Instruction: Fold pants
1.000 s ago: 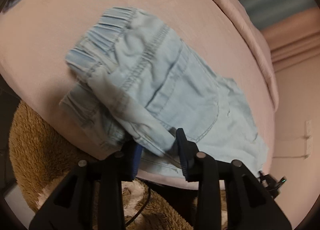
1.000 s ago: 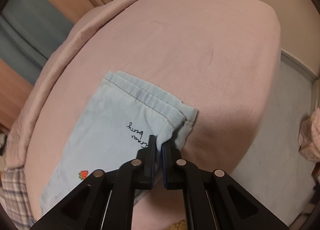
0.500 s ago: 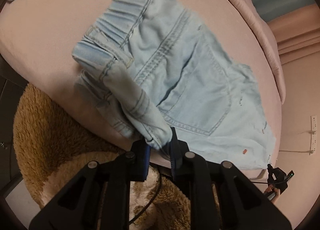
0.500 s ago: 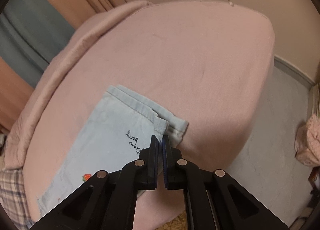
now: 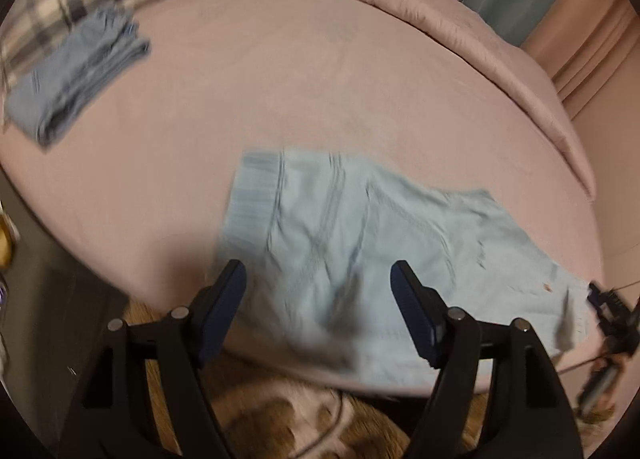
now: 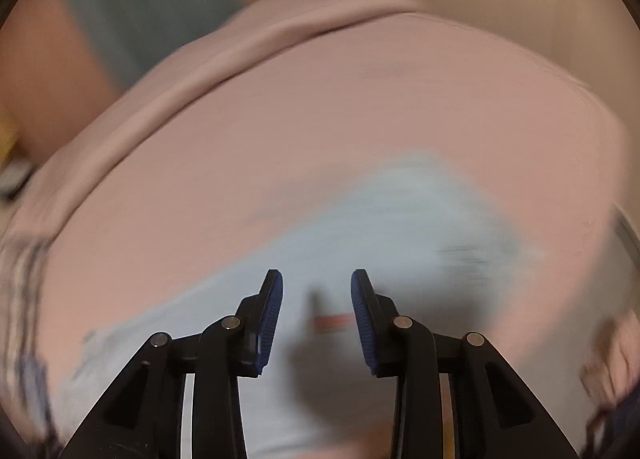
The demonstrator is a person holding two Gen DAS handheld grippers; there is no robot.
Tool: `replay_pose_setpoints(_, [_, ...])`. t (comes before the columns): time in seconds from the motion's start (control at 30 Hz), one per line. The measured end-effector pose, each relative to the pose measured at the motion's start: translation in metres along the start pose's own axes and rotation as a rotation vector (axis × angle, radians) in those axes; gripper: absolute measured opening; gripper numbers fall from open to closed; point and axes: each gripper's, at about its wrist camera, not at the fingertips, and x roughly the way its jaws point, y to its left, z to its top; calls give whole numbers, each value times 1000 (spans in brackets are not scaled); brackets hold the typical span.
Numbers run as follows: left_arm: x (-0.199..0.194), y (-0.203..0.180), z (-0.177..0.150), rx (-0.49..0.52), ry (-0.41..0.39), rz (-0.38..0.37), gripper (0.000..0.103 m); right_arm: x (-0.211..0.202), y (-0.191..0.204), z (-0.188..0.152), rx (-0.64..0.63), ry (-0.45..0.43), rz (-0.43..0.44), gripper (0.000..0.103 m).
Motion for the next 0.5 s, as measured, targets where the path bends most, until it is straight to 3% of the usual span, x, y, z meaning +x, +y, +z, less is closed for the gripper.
replay_pose_setpoints(0.17, [31, -6, 15, 39, -3, 24, 74, 43, 103, -12, -208, 147, 181, 40])
replay_pose_setpoints(0.23, [41, -7, 19, 54, 4, 39, 73, 54, 142, -17, -289, 181, 217, 54])
replay_pose_setpoints(0.43, [52, -8, 22, 81, 21, 66, 72, 94, 217, -26, -449, 291, 275, 55])
replay_pose_setpoints(0.5, [54, -6, 21, 83, 20, 73, 71, 114, 232, -14, -463, 328, 283, 55])
